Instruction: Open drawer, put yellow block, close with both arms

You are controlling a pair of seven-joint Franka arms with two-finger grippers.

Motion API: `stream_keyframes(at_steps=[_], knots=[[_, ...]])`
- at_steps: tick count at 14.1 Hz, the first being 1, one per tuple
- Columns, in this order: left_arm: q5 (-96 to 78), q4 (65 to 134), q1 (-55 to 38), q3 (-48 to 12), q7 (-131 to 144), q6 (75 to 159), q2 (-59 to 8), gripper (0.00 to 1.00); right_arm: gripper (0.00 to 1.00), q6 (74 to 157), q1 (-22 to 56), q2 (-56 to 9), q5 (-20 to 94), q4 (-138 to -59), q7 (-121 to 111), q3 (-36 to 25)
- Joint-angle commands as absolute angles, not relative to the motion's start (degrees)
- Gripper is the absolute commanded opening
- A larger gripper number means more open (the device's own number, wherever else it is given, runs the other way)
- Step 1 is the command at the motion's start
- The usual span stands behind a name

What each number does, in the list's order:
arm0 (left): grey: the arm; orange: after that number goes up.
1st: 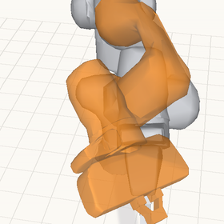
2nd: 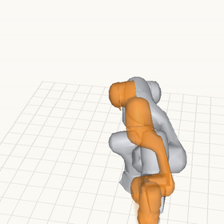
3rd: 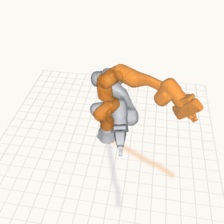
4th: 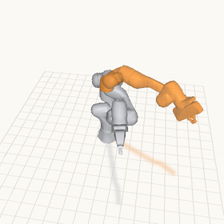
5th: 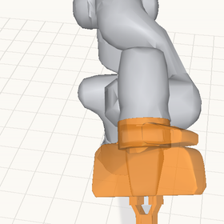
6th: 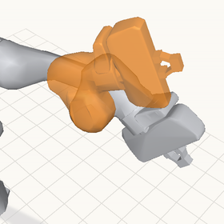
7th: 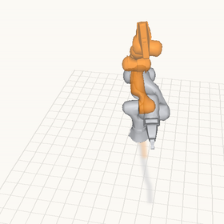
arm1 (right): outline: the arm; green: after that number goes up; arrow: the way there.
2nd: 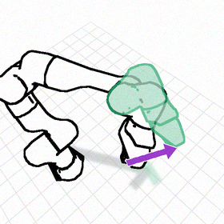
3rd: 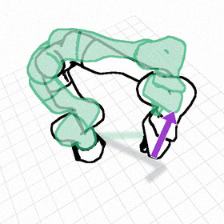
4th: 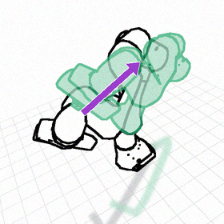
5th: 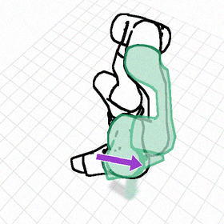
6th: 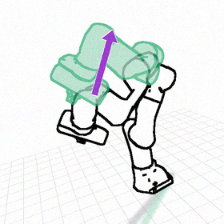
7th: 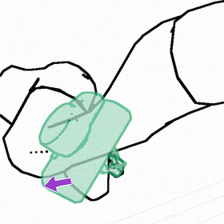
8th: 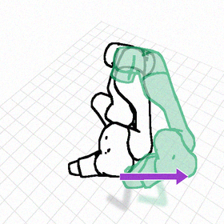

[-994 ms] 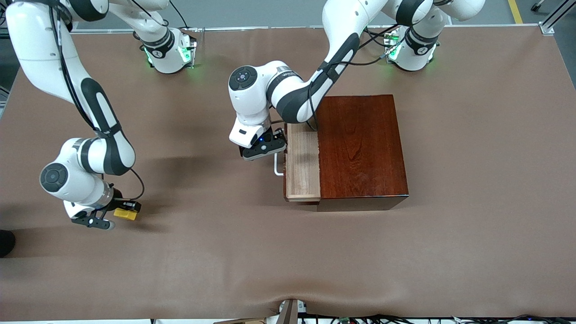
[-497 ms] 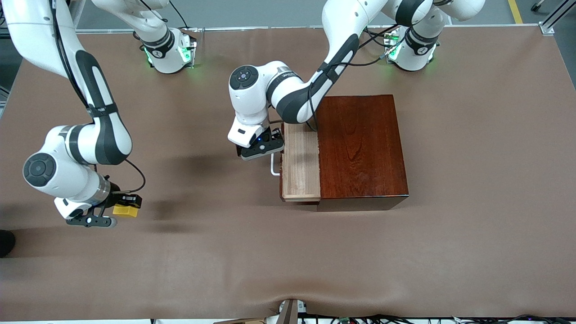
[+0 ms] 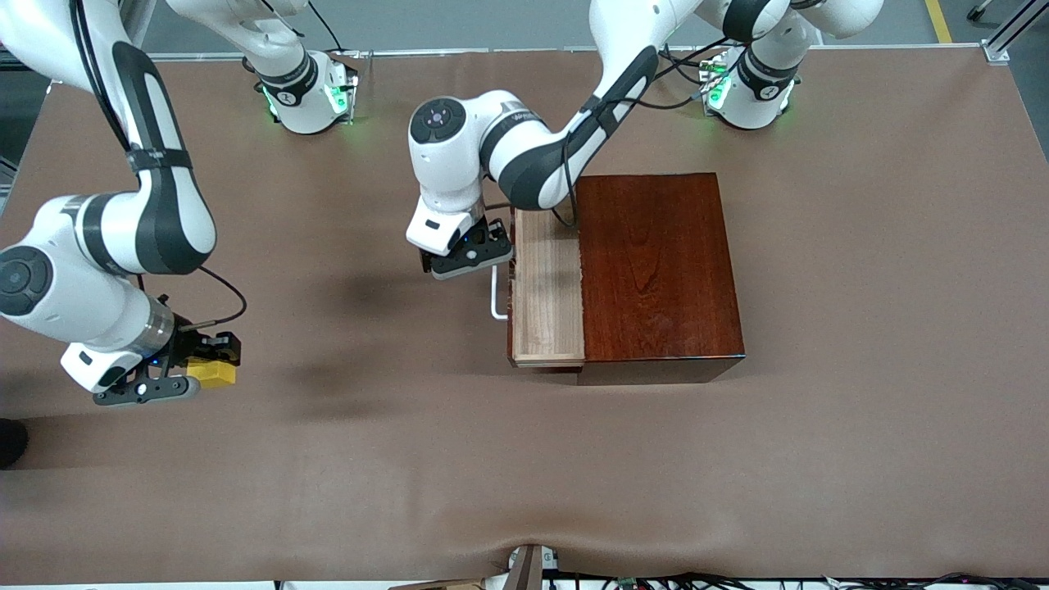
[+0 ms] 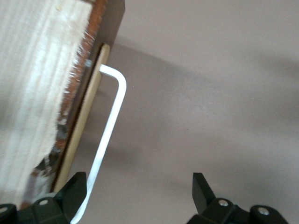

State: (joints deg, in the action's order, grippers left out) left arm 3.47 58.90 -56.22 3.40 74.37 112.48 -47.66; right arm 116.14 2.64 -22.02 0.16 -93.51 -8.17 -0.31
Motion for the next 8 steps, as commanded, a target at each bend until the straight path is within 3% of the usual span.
stream_keyframes(at_steps=[1, 8], knots=[[3.3, 59.4, -54.6, 4.5, 73.4, 107.1, -41.9, 1.00, 0.00, 112.3, 2.7, -21.6, -0.6, -90.8, -16.1, -0.2], [3.9, 60.6, -43.2, 4.6, 62.9, 88.9, -26.7, 1.00, 0.00, 112.3, 8.3, -21.9, -0.2, -88.5, -37.4, -0.1]])
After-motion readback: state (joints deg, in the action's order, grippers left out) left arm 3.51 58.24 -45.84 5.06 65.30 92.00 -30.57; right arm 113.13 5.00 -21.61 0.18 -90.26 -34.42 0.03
